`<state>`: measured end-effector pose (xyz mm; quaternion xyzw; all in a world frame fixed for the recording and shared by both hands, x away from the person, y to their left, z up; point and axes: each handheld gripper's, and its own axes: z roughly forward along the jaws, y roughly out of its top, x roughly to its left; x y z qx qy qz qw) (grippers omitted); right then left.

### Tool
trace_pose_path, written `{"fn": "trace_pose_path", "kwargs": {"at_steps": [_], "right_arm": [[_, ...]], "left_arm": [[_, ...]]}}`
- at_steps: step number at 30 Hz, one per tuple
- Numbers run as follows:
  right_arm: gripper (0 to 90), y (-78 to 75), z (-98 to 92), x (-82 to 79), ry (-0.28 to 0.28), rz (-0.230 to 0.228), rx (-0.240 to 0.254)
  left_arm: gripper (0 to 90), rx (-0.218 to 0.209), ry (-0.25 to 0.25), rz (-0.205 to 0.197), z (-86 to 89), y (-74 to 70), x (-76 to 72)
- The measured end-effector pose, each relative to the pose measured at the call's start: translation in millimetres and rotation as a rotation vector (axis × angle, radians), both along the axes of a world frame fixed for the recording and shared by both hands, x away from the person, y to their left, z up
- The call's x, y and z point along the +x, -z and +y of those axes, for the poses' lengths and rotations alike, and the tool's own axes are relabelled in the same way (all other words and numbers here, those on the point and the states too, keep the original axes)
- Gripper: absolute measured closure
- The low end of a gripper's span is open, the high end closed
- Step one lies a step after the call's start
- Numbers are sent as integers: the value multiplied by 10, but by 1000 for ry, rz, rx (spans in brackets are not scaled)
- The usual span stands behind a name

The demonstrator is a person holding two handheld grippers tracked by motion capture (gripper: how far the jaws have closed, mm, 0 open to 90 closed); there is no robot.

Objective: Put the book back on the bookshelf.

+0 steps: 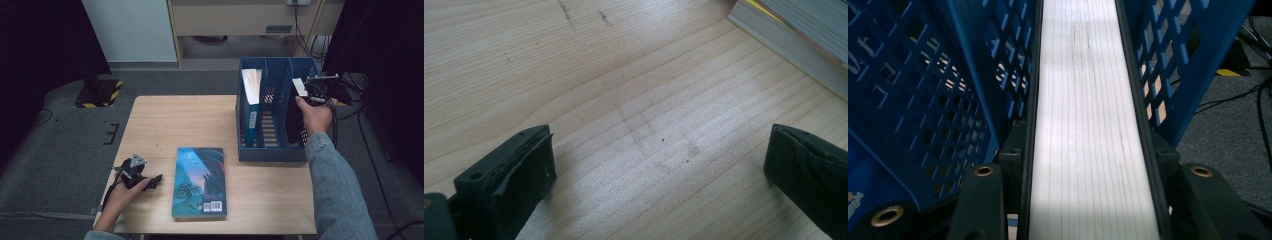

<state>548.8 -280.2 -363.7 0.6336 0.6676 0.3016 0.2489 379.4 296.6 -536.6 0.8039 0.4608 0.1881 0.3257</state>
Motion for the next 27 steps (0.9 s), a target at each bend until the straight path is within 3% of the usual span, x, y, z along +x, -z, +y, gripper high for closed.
{"fn": "trace_pose_path", "kwargs": {"at_steps": [10, 27], "right_arm": [[477, -50, 97, -74, -33, 13, -22], [448, -79, 123, -156, -42, 14, -1]], "left_arm": [[0, -1, -1, -2, -1, 2, 0], [0, -1, -3, -2, -3, 2, 1]]}}
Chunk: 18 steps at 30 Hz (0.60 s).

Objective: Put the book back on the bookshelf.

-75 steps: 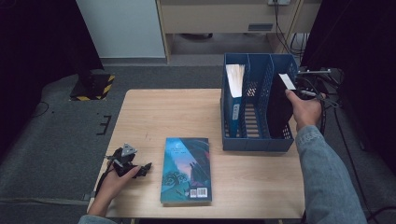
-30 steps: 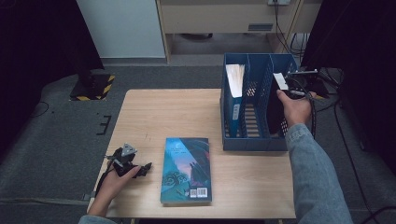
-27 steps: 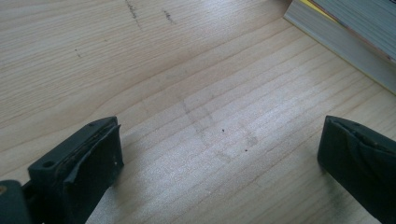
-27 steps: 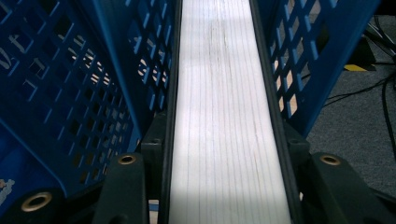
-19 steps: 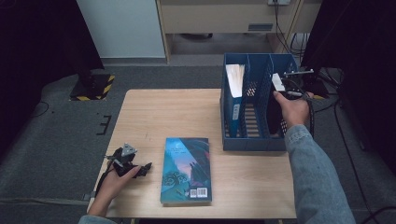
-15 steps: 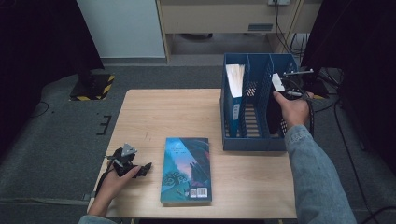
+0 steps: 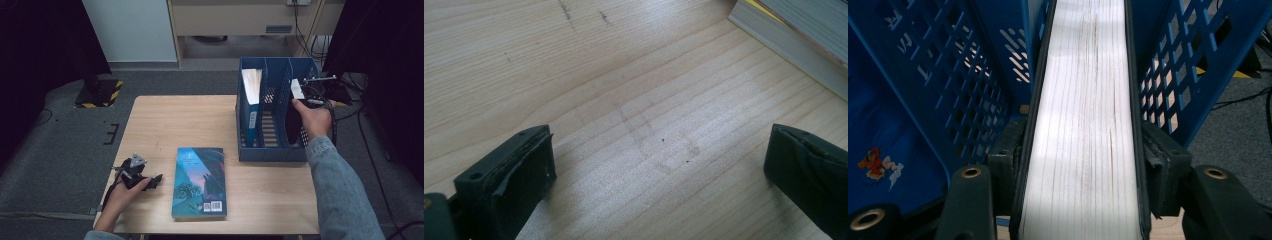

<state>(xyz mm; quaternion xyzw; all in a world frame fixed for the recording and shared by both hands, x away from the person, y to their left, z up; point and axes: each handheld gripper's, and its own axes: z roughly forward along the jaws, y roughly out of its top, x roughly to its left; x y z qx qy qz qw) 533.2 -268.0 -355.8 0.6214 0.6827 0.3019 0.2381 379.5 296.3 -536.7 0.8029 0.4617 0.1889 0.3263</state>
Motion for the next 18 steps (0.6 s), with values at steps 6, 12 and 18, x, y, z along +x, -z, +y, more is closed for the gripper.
{"fn": "trace_pose_path", "kwargs": {"at_steps": [6, 12, 18], "right_arm": [[437, -23, -10, -19, -7, 4, 7], [385, -54, -45, -40, -23, 11, 48], [255, -63, -63, -77, -66, 18, 54]], "left_arm": [[0, 0, 0, 0, -1, 0, 1], [0, -1, 1, -1, -2, 1, 3], [0, -1, 1, -2, -3, 2, 4]]}}
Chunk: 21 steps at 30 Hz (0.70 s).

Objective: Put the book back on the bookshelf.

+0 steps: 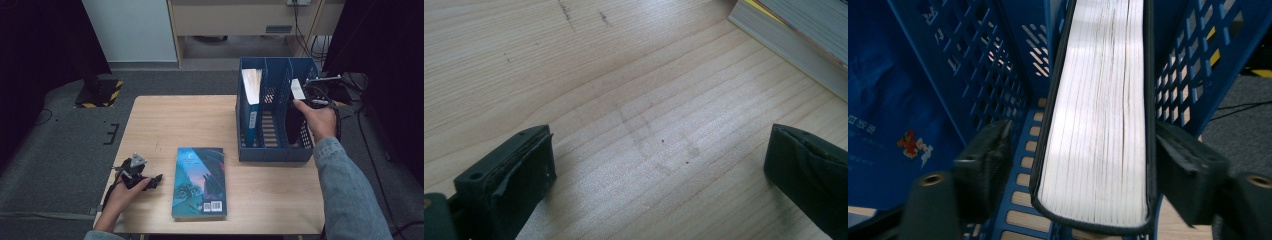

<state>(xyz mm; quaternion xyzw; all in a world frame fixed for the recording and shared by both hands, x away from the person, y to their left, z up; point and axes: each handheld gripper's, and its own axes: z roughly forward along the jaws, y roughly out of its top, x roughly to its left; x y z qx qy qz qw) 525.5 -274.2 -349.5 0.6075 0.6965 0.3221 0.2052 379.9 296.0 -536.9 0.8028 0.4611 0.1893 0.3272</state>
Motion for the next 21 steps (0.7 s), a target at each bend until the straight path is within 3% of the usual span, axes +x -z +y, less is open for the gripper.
{"fn": "trace_pose_path", "kwargs": {"at_steps": [5, 11, 19, 21], "right_arm": [[159, -20, -5, -63, -10, -20, -32], [122, -54, -24, -163, -16, -38, -56], [79, -63, -42, -487, -80, -66, -55], [81, -11, -54, -557, -90, -49, -64]], "left_arm": [[0, 1, 1, 0, 0, 0, 1], [0, 0, 1, 1, 0, -1, 3], [0, -1, 8, 4, 12, -2, 8], [0, -1, 7, 4, 12, -2, 8]]}}
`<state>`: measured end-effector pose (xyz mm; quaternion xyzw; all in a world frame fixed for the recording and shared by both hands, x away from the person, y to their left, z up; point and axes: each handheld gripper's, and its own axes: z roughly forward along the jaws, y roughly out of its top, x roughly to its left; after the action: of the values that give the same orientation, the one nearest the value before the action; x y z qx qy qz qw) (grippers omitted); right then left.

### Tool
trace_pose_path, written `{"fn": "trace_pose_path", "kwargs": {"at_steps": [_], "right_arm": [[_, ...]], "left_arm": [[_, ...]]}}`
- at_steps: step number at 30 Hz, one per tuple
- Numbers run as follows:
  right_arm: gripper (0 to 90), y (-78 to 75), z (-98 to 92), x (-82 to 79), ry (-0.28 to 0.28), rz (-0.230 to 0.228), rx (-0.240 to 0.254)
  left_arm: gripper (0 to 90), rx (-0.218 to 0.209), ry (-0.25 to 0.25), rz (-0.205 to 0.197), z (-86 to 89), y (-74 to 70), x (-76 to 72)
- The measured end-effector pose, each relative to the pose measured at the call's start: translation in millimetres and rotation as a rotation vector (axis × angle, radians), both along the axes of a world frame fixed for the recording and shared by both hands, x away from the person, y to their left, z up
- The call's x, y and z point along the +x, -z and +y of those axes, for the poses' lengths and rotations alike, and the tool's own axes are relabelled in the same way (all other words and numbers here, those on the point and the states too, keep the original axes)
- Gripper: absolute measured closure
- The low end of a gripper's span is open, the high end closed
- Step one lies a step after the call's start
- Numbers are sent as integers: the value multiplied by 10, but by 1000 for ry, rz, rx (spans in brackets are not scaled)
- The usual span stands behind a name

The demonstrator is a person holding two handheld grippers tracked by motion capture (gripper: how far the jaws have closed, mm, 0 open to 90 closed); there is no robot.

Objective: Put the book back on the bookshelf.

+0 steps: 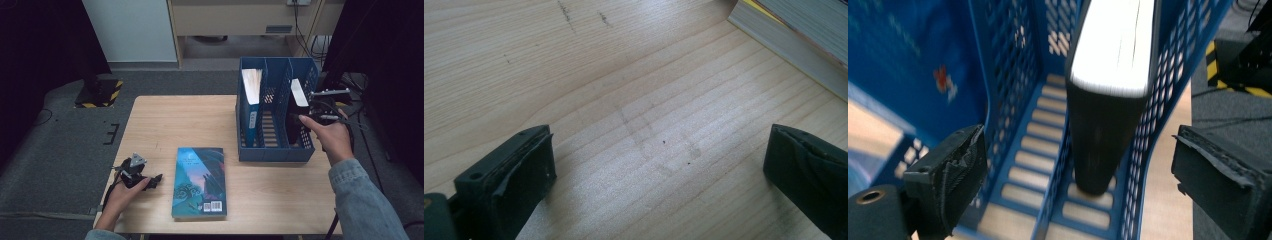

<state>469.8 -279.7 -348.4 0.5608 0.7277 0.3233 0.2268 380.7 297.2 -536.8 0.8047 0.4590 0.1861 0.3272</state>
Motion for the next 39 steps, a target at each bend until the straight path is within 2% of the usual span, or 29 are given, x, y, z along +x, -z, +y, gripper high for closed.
{"fn": "trace_pose_path", "kwargs": {"at_steps": [4, 7, 9, 14, 23, 33, 36, 39], "right_arm": [[85, 89, -26, -188, -6, -5, 34], [94, 150, -47, -354, -23, -30, 18], [96, 202, -50, -448, -36, -31, 22], [109, 257, 8, -577, -67, -32, 38], [273, 353, 287, -744, -148, -15, 53], [318, 524, 661, -896, -233, 10, 50], [335, 547, 750, -943, -261, 0, 39], [334, 579, 861, -981, -285, -1, 56]], "left_arm": [[0, 2, 2, 0, -2, 0, -7], [0, 2, 8, 1, -1, -1, 0], [0, 2, 9, 0, -5, 0, 9], [0, 1, 1, 1, -23, 0, 21], [0, 1, -9, 0, -47, 2, 32], [0, 1, -13, 1, -52, 1, 30], [0, 1, -13, 1, -53, 0, 31], [0, 1, -11, 1, -55, 0, 35]]}}
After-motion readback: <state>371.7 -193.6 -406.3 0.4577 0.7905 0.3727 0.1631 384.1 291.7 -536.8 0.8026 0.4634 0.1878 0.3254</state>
